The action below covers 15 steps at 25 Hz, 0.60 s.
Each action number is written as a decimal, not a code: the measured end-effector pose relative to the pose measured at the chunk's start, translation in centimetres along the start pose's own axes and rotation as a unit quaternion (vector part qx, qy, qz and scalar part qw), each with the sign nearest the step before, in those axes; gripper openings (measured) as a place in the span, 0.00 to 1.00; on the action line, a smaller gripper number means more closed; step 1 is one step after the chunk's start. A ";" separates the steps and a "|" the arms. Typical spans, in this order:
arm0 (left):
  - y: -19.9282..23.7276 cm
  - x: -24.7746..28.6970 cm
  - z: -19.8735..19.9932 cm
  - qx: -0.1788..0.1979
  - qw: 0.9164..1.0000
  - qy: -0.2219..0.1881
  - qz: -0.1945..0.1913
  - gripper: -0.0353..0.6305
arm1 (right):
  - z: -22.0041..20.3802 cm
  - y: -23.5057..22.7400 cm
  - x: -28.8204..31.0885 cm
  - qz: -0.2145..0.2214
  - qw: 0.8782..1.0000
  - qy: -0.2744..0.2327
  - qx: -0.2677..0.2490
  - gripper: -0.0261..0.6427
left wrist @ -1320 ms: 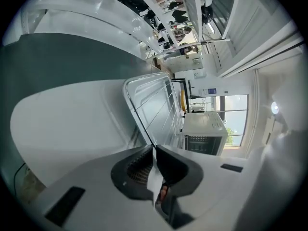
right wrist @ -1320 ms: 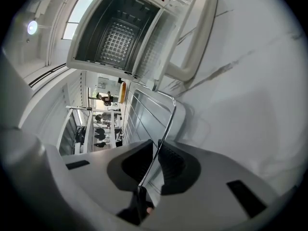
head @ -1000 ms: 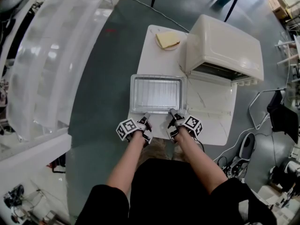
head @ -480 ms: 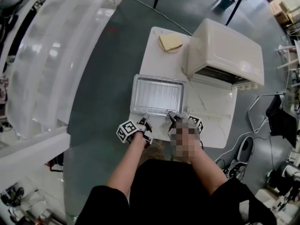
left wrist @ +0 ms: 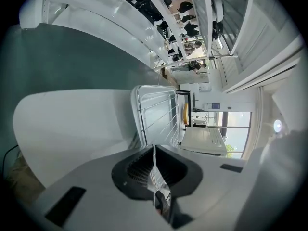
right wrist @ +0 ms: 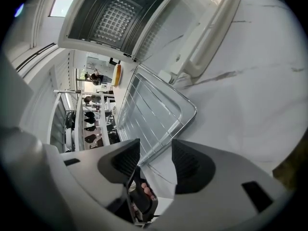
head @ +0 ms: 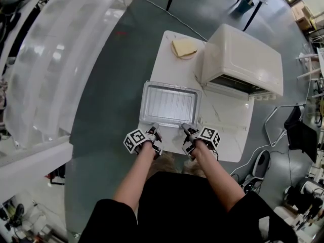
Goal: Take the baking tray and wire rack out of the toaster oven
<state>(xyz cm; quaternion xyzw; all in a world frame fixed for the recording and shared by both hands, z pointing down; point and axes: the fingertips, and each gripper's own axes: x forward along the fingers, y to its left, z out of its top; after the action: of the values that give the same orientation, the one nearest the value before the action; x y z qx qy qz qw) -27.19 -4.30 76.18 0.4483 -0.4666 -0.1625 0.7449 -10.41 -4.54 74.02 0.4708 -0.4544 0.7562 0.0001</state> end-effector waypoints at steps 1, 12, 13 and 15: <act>-0.1 0.0 0.1 0.001 1.000 -0.001 0.000 0.10 | 0.0 0.1 -0.1 0.001 1.000 0.000 -0.003 0.36; -7.5 -4.0 -4.0 0.136 0.986 -0.005 -0.095 0.10 | 0.4 3.7 -6.3 0.066 0.994 -0.019 -0.088 0.32; -8.7 -4.7 -4.9 0.159 0.981 -0.005 -0.109 0.10 | 0.5 4.4 -7.5 0.076 0.991 -0.023 -0.108 0.31; -11.4 -6.2 -7.1 0.203 0.970 -0.005 -0.131 0.10 | 0.9 5.8 -10.8 0.095 0.983 -0.035 -0.155 0.28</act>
<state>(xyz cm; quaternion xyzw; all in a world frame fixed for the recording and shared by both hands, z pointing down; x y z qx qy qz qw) -22.33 -2.74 62.32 0.6467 -0.4303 -0.1631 0.6083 -6.21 -3.95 62.52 0.4461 -0.6084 0.6563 -0.0143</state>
